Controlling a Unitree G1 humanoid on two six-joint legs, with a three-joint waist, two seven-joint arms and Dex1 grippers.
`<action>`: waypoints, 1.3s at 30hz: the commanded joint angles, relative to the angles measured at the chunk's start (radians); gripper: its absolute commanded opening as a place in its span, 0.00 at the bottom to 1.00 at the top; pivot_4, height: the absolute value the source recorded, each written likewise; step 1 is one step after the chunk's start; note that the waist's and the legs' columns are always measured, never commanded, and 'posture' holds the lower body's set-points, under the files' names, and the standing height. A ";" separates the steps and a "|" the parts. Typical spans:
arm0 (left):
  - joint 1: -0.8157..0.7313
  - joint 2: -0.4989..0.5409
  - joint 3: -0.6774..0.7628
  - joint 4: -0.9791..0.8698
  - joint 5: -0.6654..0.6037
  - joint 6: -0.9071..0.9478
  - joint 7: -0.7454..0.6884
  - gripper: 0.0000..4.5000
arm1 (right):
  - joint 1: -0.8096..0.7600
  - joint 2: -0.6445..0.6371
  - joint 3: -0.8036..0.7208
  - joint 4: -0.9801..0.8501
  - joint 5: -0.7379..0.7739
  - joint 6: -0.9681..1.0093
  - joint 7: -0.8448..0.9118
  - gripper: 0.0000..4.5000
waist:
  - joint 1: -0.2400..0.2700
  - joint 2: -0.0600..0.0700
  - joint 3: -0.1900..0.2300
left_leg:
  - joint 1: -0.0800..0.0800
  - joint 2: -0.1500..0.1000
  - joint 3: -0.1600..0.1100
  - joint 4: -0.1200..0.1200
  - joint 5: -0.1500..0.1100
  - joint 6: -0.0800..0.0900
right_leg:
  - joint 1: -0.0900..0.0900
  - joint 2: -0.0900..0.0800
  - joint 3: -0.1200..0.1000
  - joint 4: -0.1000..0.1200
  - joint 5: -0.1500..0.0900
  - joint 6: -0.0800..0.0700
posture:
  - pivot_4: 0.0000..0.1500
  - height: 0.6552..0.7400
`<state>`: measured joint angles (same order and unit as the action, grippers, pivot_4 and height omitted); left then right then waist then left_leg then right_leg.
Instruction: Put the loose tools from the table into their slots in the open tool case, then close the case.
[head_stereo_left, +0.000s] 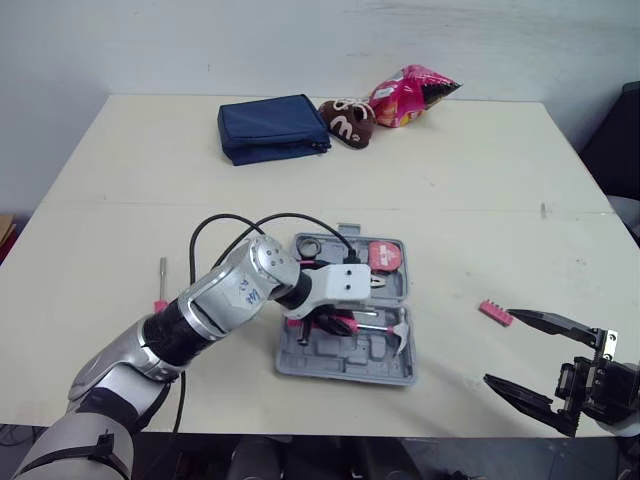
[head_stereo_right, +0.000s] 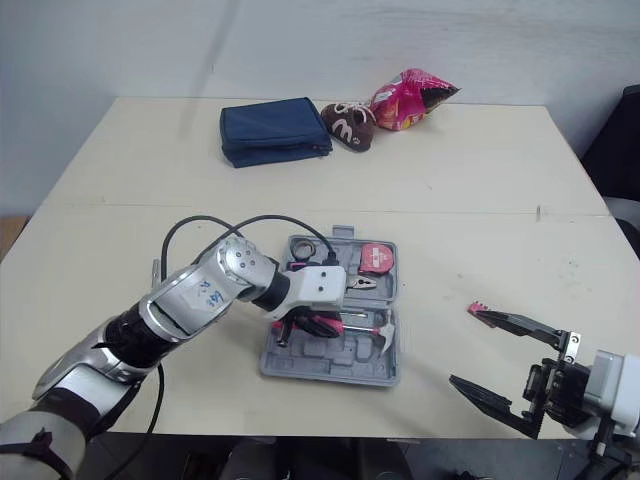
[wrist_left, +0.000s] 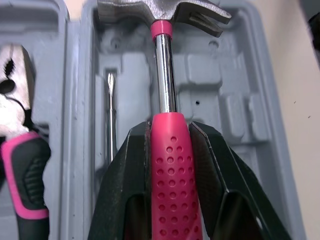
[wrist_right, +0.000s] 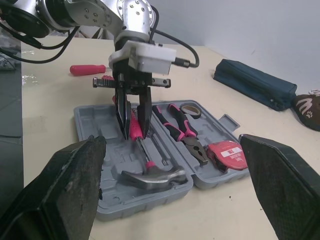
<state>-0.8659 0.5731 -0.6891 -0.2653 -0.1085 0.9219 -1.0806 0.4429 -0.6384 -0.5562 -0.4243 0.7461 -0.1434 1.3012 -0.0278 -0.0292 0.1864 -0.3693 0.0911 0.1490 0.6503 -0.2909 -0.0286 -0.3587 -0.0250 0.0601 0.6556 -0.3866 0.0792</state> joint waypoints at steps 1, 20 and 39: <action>-0.021 0.007 -0.003 -0.016 0.015 -0.004 -0.006 0.12 | 0.000 0.006 -0.011 -0.009 0.005 -0.020 0.001 1.00 | 0.001 0.000 0.000 | 0.000 0.000 0.000 0.000 0.000 0.000 | 0.000 0.000 0.000 0.000 0.000 0.000 | 1.00 1.00; 0.021 -0.047 0.061 0.007 0.006 -0.087 0.012 0.36 | 0.012 0.011 -0.013 -0.008 0.009 -0.023 0.005 1.00 | 0.001 0.000 0.000 | 0.000 0.000 0.000 0.002 0.000 0.000 | 0.001 -0.001 0.000 0.001 0.000 0.000 | 1.00 1.00; 0.252 -0.077 0.413 0.079 -0.235 -0.498 -0.096 0.60 | 0.022 0.019 -0.014 -0.001 0.005 -0.028 0.008 1.00 | -0.001 0.001 -0.001 | 0.001 0.000 0.000 0.003 0.000 0.000 | 0.001 0.000 -0.001 0.003 0.000 0.000 | 1.00 1.00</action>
<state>-0.6271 0.4974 -0.2959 -0.1917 -0.3327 0.4779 -1.1728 0.4588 -0.6223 -0.5558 -0.4210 0.7455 -0.1548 1.3061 -0.0284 -0.0283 0.1859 -0.3684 0.0913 0.1484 0.6531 -0.2908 -0.0282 -0.3578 -0.0251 0.0594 0.6585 -0.3866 0.0792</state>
